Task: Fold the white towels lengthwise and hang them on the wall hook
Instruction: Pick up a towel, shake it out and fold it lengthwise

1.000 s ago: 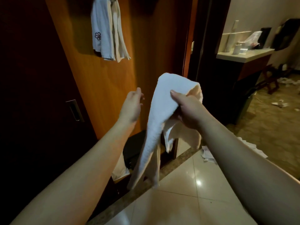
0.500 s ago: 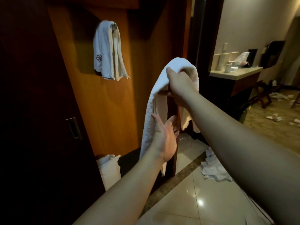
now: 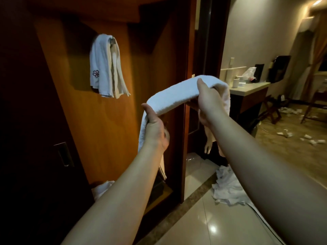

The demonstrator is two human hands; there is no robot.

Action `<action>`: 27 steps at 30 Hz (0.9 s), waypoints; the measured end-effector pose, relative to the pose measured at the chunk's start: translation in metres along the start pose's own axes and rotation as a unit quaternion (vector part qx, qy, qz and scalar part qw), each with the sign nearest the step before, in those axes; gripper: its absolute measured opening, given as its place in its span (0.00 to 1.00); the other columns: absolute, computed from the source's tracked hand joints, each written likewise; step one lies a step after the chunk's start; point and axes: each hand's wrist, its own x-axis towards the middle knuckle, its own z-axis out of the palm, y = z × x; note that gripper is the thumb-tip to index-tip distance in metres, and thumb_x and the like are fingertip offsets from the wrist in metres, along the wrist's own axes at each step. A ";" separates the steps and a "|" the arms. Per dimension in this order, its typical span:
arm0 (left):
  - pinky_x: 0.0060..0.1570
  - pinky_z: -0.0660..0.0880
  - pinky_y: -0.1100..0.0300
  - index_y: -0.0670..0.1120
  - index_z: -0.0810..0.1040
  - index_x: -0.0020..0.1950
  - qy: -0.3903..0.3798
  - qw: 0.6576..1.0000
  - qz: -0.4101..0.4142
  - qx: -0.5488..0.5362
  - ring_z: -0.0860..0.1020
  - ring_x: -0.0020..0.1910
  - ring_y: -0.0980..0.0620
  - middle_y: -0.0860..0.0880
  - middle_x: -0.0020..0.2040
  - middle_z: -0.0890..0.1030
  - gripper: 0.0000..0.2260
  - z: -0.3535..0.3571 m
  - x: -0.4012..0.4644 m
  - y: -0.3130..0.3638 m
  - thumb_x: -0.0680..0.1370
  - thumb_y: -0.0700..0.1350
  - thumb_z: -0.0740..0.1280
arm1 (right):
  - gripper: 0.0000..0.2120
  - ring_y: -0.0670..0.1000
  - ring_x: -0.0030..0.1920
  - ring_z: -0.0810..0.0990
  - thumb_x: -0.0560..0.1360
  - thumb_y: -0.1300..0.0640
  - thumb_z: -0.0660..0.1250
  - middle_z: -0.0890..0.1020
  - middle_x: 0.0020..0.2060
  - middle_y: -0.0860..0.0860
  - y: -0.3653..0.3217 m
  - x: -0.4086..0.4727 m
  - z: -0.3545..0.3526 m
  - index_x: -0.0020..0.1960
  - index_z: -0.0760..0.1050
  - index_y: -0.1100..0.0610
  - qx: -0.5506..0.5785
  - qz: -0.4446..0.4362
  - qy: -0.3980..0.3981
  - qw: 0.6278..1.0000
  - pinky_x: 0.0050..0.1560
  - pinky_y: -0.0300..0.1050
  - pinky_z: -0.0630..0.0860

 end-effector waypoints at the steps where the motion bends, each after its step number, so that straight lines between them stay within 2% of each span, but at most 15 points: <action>1: 0.77 0.58 0.49 0.55 0.71 0.69 -0.003 1.000 -0.010 0.005 0.70 0.71 0.51 0.50 0.69 0.75 0.37 0.001 0.000 0.001 0.67 0.75 0.61 | 0.30 0.53 0.59 0.81 0.80 0.40 0.58 0.82 0.57 0.52 0.005 0.001 -0.003 0.72 0.71 0.62 -0.029 -0.003 0.003 1.000 0.66 0.56 0.76; 2: 0.77 0.58 0.48 0.54 0.70 0.70 0.001 1.000 -0.016 -0.009 0.68 0.73 0.49 0.49 0.71 0.73 0.36 0.004 0.000 0.002 0.69 0.73 0.63 | 0.34 0.53 0.60 0.80 0.78 0.37 0.57 0.82 0.59 0.51 0.009 0.002 -0.005 0.73 0.71 0.61 -0.058 -0.003 0.006 0.998 0.67 0.56 0.75; 5: 0.73 0.65 0.50 0.49 0.73 0.60 0.062 0.994 -0.033 -0.086 0.71 0.70 0.46 0.45 0.67 0.75 0.18 0.008 0.007 0.003 0.75 0.54 0.72 | 0.46 0.53 0.65 0.77 0.68 0.28 0.54 0.79 0.66 0.50 0.019 0.004 -0.007 0.75 0.70 0.57 -0.123 -0.007 0.007 0.992 0.71 0.56 0.70; 7: 0.71 0.68 0.50 0.47 0.72 0.61 0.115 0.987 -0.050 -0.104 0.73 0.67 0.45 0.44 0.65 0.76 0.18 0.004 0.014 0.008 0.74 0.48 0.72 | 0.50 0.51 0.64 0.77 0.65 0.25 0.54 0.79 0.64 0.46 0.027 0.005 -0.006 0.76 0.69 0.57 -0.134 -0.008 0.003 0.991 0.68 0.51 0.70; 9: 0.68 0.72 0.50 0.47 0.73 0.56 0.130 0.985 -0.055 -0.103 0.78 0.60 0.45 0.43 0.61 0.78 0.13 -0.002 0.022 0.017 0.73 0.44 0.71 | 0.46 0.46 0.59 0.77 0.68 0.26 0.57 0.79 0.56 0.41 0.037 0.007 -0.005 0.74 0.71 0.56 -0.130 -0.003 0.015 0.991 0.62 0.46 0.70; 11: 0.63 0.76 0.50 0.46 0.73 0.52 0.116 0.985 -0.052 -0.119 0.80 0.55 0.44 0.42 0.56 0.79 0.09 -0.009 0.030 0.028 0.74 0.42 0.69 | 0.37 0.45 0.59 0.78 0.68 0.27 0.62 0.79 0.53 0.39 0.048 0.011 -0.004 0.67 0.78 0.50 -0.110 0.009 0.056 0.992 0.63 0.46 0.72; 14: 0.57 0.78 0.51 0.43 0.76 0.55 0.066 0.988 -0.036 -0.137 0.81 0.55 0.42 0.40 0.55 0.82 0.08 -0.024 0.044 0.048 0.76 0.42 0.65 | 0.17 0.46 0.55 0.80 0.65 0.27 0.65 0.81 0.53 0.40 0.054 0.016 0.005 0.46 0.81 0.35 -0.093 0.016 0.077 0.993 0.55 0.46 0.76; 15: 0.58 0.77 0.51 0.43 0.76 0.56 0.054 0.990 -0.027 -0.128 0.81 0.56 0.42 0.40 0.55 0.82 0.09 -0.028 0.050 0.055 0.77 0.42 0.64 | 0.21 0.46 0.55 0.80 0.66 0.27 0.64 0.81 0.52 0.40 0.055 0.019 0.009 0.48 0.83 0.38 -0.104 0.014 0.062 0.993 0.54 0.46 0.76; 17: 0.59 0.75 0.52 0.45 0.77 0.58 0.047 0.995 0.000 -0.086 0.81 0.57 0.43 0.41 0.56 0.83 0.10 -0.038 0.064 0.070 0.78 0.44 0.63 | 0.36 0.49 0.59 0.80 0.69 0.26 0.59 0.82 0.57 0.45 0.057 0.027 0.019 0.64 0.80 0.50 -0.137 0.008 0.026 0.990 0.63 0.50 0.74; 18: 0.58 0.75 0.53 0.46 0.77 0.59 0.048 0.997 0.016 -0.058 0.81 0.57 0.44 0.42 0.57 0.83 0.10 -0.042 0.070 0.078 0.79 0.44 0.63 | 0.39 0.51 0.61 0.79 0.70 0.27 0.59 0.82 0.59 0.47 0.055 0.032 0.025 0.68 0.78 0.54 -0.134 0.001 0.019 0.991 0.66 0.52 0.72; 20: 0.54 0.75 0.57 0.45 0.76 0.64 0.049 0.998 0.045 0.005 0.81 0.57 0.46 0.44 0.57 0.83 0.14 -0.047 0.080 0.095 0.80 0.45 0.63 | 0.38 0.49 0.58 0.80 0.72 0.29 0.59 0.82 0.57 0.47 0.051 0.041 0.037 0.69 0.76 0.56 -0.115 -0.005 0.016 0.993 0.65 0.50 0.71; 22: 0.58 0.74 0.56 0.44 0.74 0.68 0.043 0.993 0.075 0.081 0.79 0.60 0.47 0.44 0.60 0.82 0.18 -0.051 0.092 0.110 0.80 0.47 0.64 | 0.35 0.47 0.56 0.80 0.74 0.31 0.60 0.82 0.56 0.47 0.049 0.052 0.050 0.69 0.77 0.56 -0.098 0.006 -0.001 0.995 0.66 0.49 0.71; 23: 0.60 0.74 0.55 0.44 0.74 0.69 0.044 0.987 0.091 0.123 0.78 0.61 0.48 0.45 0.62 0.81 0.19 -0.053 0.099 0.118 0.79 0.49 0.65 | 0.33 0.46 0.56 0.81 0.73 0.33 0.60 0.83 0.56 0.47 0.049 0.058 0.057 0.66 0.79 0.56 -0.084 0.012 -0.009 0.996 0.66 0.48 0.73; 25: 0.56 0.75 0.55 0.46 0.77 0.65 0.051 0.971 0.126 0.196 0.78 0.59 0.50 0.46 0.61 0.81 0.19 -0.056 0.110 0.134 0.78 0.53 0.65 | 0.23 0.40 0.46 0.83 0.72 0.35 0.62 0.84 0.53 0.46 0.047 0.070 0.072 0.52 0.83 0.50 -0.065 0.008 0.006 0.998 0.53 0.42 0.76; 27: 0.57 0.76 0.52 0.48 0.80 0.61 0.054 0.959 0.153 0.234 0.79 0.57 0.50 0.47 0.58 0.82 0.18 -0.056 0.119 0.149 0.77 0.57 0.65 | 0.18 0.36 0.34 0.81 0.75 0.37 0.62 0.85 0.40 0.40 0.045 0.080 0.086 0.39 0.83 0.48 -0.060 0.000 0.027 0.998 0.41 0.39 0.72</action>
